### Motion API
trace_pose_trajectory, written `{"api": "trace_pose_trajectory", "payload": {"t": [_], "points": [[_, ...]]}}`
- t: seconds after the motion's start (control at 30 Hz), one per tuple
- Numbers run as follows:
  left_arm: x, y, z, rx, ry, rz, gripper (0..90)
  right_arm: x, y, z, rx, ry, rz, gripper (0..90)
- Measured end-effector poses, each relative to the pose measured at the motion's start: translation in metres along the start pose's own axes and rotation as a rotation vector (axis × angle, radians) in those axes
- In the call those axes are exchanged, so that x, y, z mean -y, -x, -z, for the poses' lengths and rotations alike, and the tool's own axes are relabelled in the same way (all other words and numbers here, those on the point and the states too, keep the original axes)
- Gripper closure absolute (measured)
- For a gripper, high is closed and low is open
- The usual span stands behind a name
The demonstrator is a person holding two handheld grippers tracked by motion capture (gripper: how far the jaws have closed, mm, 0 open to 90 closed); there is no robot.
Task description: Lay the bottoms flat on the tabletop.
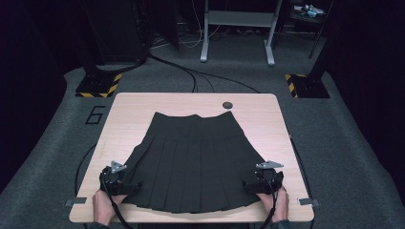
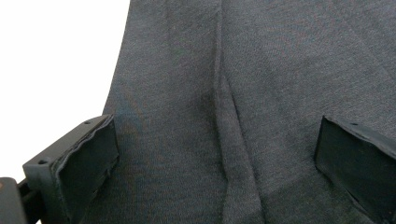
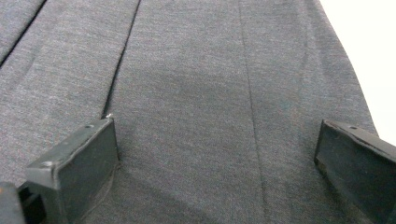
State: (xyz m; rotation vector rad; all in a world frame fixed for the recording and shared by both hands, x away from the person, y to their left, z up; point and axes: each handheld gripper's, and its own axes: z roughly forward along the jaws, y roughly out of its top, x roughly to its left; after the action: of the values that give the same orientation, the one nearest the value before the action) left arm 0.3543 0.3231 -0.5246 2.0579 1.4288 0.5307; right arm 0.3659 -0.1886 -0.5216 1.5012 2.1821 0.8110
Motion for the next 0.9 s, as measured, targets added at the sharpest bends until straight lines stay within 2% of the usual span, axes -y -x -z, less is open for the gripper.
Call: {"api": "trace_pose_trajectory", "payload": {"t": [0.23,0.47,0.6,0.63,0.9], "points": [[-0.011,-0.004,-0.007,0.013,-0.019,-0.016,0.0,-0.009,0.005,-0.006,0.008,-0.011,-0.011,0.0],[-0.026,-0.01,-0.02,0.017,-0.018,-0.028,0.0,-0.021,0.012,-0.016,0.014,-0.014,-0.015,0.0],[-0.034,-0.016,-0.028,0.028,-0.001,-0.038,0.0,-0.028,0.016,-0.021,0.015,-0.014,-0.019,0.0],[-0.036,-0.017,-0.03,0.027,0.007,-0.03,0.0,-0.029,0.018,-0.022,0.016,-0.012,-0.016,0.0],[-0.057,-0.025,-0.047,0.024,-0.002,-0.037,0.0,-0.049,0.028,-0.036,0.015,-0.03,-0.014,0.0]]}}
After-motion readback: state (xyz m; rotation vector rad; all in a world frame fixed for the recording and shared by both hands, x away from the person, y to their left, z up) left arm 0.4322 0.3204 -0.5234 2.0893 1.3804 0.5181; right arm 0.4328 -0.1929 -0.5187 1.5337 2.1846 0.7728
